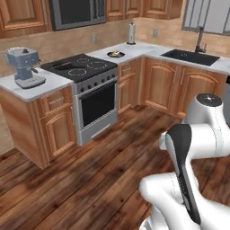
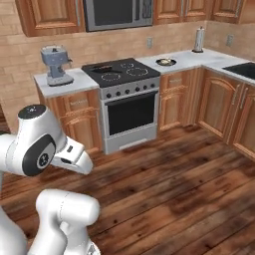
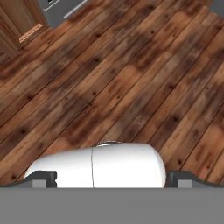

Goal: Place the cold items (tomato and mushroom) from the fridge in one tupperware on the dining counter. Place the warm items (kebab skewer and hot dog) in the stove area in another tupperware.

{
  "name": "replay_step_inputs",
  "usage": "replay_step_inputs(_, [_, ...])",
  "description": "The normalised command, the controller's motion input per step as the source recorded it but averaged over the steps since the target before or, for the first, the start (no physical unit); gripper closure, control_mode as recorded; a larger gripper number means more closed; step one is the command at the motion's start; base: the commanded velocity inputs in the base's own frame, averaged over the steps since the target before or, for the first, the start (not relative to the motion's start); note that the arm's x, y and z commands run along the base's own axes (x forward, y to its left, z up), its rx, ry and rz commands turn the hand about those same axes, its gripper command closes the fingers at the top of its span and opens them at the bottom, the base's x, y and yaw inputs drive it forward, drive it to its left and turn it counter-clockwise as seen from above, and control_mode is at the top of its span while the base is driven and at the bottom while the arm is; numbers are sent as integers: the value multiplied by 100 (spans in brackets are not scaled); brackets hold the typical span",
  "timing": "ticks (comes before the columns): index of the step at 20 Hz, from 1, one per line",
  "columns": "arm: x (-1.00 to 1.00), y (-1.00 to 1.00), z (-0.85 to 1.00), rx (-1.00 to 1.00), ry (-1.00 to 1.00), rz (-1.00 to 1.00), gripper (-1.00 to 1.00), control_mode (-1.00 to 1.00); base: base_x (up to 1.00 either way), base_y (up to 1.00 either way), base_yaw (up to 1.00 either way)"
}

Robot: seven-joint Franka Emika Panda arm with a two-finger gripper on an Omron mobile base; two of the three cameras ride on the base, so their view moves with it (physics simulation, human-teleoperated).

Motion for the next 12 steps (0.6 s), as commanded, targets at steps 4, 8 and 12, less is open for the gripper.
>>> replay_step_inputs(4, [0, 0, 0, 0, 0, 0, -100, 100, 90, -28, 18])
replay_step_inputs(8, [0, 0, 0, 0, 0, 0, -100, 100, 100, -49, 24])
replay_step_inputs(12, [0, 0, 0, 0, 0, 0, -100, 100, 100, -49, 26])
